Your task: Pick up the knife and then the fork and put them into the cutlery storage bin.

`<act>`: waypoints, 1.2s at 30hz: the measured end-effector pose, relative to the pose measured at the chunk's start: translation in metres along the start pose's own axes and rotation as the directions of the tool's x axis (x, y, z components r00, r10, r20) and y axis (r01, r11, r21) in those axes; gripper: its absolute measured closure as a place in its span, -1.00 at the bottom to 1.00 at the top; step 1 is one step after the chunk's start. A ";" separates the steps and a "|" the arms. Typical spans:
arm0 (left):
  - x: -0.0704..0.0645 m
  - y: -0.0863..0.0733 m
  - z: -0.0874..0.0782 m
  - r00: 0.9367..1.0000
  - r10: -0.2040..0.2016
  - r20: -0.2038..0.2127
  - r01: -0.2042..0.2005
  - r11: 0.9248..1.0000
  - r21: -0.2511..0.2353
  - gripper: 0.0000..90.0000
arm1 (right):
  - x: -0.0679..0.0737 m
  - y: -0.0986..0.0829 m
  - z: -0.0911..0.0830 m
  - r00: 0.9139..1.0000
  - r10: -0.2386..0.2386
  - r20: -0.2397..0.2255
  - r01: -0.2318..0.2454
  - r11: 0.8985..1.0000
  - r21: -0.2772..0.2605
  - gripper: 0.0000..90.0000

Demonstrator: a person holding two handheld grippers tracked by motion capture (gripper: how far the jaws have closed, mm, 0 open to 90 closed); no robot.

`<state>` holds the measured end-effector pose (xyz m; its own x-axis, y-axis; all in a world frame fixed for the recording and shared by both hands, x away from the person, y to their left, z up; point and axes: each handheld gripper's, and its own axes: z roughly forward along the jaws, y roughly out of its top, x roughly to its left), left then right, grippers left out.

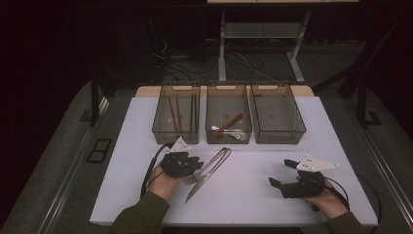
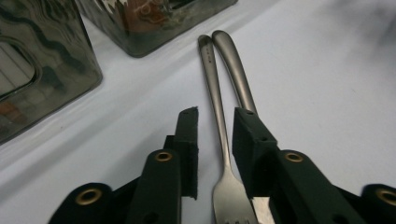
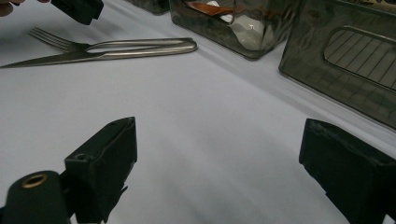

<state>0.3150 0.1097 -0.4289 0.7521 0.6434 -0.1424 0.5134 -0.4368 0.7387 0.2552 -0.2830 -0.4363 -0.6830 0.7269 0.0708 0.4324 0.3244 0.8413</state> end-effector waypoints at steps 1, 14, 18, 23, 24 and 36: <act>-0.001 0.000 0.002 1.000 -0.004 0.000 0.004 1.000 0.002 0.64 | 0.000 0.000 0.000 1.000 -0.001 -0.001 0.001 1.000 0.001 -0.75; -0.007 -0.004 0.017 0.999 0.047 -0.013 -0.046 0.996 0.072 0.75 | -0.001 0.000 0.000 1.000 0.001 0.000 -0.001 1.000 -0.002 -0.75; -0.008 -0.005 0.020 0.999 0.053 -0.006 -0.052 0.995 0.082 0.77 | -0.001 0.000 0.000 1.000 -0.001 0.000 0.001 1.000 -0.002 -0.75; -0.009 -0.007 0.022 0.998 0.059 -0.014 -0.057 0.995 0.086 0.80 | -0.001 0.000 0.000 1.000 0.001 0.000 -0.001 1.000 -0.003 -0.74; -0.010 -0.007 0.022 0.998 0.062 -0.018 -0.060 0.995 0.082 0.80 | -0.001 0.000 0.000 1.000 0.000 0.000 0.000 1.000 -0.001 -0.75; -0.015 -0.008 0.022 0.996 0.068 -0.057 -0.063 0.995 0.079 0.88 | 0.000 0.000 0.000 1.000 -0.008 -0.001 0.008 1.000 -0.001 -0.74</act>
<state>0.3087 0.0890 -0.4472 0.7602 0.6474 -0.0538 0.4957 -0.5246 0.6922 0.2555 -0.2832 -0.4367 -0.6871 0.7238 0.0640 0.4263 0.3302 0.8422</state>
